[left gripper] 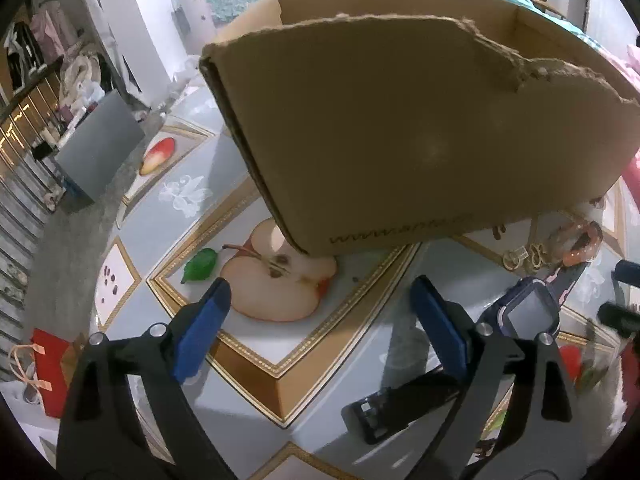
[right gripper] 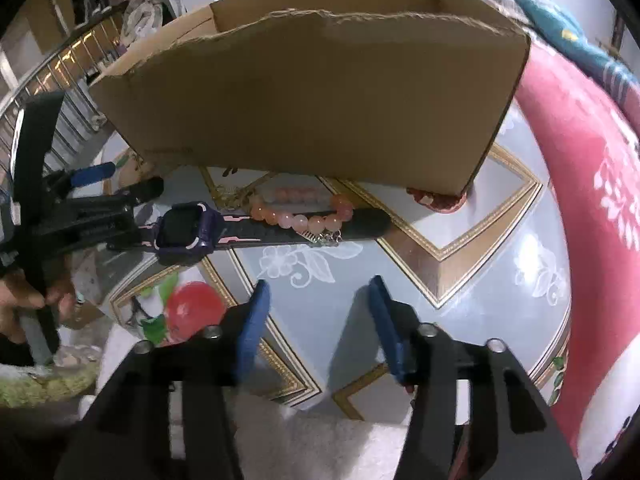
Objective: Organize jewelry
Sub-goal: 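Move both grippers back down to the black smartwatch on the table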
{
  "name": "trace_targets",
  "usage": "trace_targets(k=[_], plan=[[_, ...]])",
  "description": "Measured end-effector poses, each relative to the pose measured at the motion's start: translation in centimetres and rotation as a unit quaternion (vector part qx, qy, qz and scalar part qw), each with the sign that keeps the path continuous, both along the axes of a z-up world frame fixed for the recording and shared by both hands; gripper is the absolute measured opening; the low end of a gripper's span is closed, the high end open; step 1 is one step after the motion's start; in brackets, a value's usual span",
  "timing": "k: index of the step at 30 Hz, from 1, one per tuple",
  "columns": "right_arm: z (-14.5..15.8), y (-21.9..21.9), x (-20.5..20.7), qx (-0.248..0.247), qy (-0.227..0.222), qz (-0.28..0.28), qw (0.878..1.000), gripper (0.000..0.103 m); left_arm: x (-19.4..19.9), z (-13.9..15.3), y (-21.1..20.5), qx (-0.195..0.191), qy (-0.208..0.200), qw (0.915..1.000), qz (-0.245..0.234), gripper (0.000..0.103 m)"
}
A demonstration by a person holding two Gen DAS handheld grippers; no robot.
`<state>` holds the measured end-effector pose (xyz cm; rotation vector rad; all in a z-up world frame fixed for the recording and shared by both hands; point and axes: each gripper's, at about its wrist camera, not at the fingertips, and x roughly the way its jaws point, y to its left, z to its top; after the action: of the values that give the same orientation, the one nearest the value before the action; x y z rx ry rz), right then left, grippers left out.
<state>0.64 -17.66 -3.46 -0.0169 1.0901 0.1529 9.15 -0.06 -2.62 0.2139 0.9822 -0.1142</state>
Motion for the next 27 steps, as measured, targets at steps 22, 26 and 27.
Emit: trace_targets(k=[22,26,27], plan=[[-0.9,1.6,0.4,0.036,0.009,0.014,0.999,0.097,2.7,-0.6,1.7,-0.054,0.063,0.9964,0.012,0.095],[-0.4,0.3,0.0,0.037,0.008,0.014,0.999,0.097,2.5,-0.6,1.4,-0.054,0.061,0.9966,0.011,0.095],[-0.3,0.1,0.0,0.042,0.007,0.012,0.999,0.097,2.4,-0.6,1.5,-0.054,0.061,0.9966,0.011,0.095]])
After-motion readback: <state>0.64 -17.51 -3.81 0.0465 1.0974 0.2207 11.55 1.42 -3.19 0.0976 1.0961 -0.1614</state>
